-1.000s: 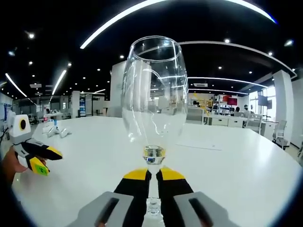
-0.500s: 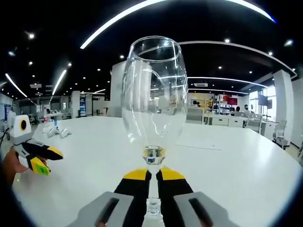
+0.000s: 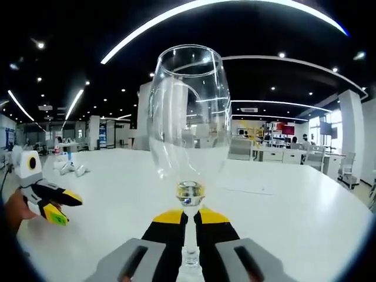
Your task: Stand the stemmed glass upright on the table place it in front of you
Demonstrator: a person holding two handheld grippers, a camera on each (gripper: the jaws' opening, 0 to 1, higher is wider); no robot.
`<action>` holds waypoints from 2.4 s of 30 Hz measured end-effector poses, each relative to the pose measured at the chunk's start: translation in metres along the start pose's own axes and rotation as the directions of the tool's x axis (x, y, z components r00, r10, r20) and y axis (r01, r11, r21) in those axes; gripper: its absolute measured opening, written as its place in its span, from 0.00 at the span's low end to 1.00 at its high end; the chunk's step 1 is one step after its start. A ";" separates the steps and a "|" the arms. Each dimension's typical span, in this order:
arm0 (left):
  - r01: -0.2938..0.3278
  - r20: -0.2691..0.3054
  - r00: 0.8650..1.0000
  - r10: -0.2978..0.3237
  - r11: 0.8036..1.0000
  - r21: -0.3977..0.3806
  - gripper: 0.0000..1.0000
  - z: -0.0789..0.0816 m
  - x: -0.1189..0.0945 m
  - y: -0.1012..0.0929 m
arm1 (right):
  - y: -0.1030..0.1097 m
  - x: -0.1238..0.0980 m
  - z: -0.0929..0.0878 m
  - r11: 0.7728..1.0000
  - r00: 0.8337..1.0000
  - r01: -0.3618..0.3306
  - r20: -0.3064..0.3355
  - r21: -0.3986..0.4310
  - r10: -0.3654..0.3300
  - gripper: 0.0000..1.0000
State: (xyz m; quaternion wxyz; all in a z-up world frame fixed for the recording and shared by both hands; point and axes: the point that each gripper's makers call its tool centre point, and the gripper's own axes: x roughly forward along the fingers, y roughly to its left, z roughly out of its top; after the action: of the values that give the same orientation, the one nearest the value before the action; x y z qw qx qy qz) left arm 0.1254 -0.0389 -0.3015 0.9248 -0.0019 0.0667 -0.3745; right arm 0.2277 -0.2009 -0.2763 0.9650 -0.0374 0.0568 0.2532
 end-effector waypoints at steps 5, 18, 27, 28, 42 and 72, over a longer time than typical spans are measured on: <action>0.001 -0.002 1.000 -0.001 1.000 -0.004 0.36 -0.001 0.000 0.001 | 0.002 -0.009 0.012 1.000 1.000 -0.002 -0.006 -0.010 0.002 0.11; -0.007 0.003 1.000 0.007 1.000 -0.002 0.36 -0.001 -0.002 0.004 | 0.003 0.001 0.017 1.000 1.000 0.002 -0.005 -0.013 -0.002 0.11; -0.009 0.005 1.000 0.009 1.000 -0.001 0.36 0.000 -0.002 0.005 | -0.005 0.018 0.021 1.000 1.000 0.001 -0.013 -0.008 -0.001 0.11; -0.010 0.005 1.000 0.010 1.000 -0.001 0.36 0.000 -0.002 0.006 | -0.007 0.021 0.022 1.000 1.000 0.002 -0.015 -0.006 -0.002 0.11; -0.017 0.004 1.000 0.017 1.000 -0.009 0.36 0.000 0.000 0.016 | -0.031 0.057 0.020 0.999 0.999 0.031 -0.014 0.013 -0.031 0.11; -0.033 -0.002 0.999 0.033 0.999 -0.015 0.36 -0.002 0.002 0.031 | -0.073 0.112 0.031 0.995 0.995 0.098 -0.003 -0.005 -0.098 0.11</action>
State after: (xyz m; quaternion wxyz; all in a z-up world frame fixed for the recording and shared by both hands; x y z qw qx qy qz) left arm 0.1480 -0.0179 -0.3056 0.9308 -0.0072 0.0702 -0.3587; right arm 0.3631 -0.2066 -0.2571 0.9761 -0.0428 0.0560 0.2055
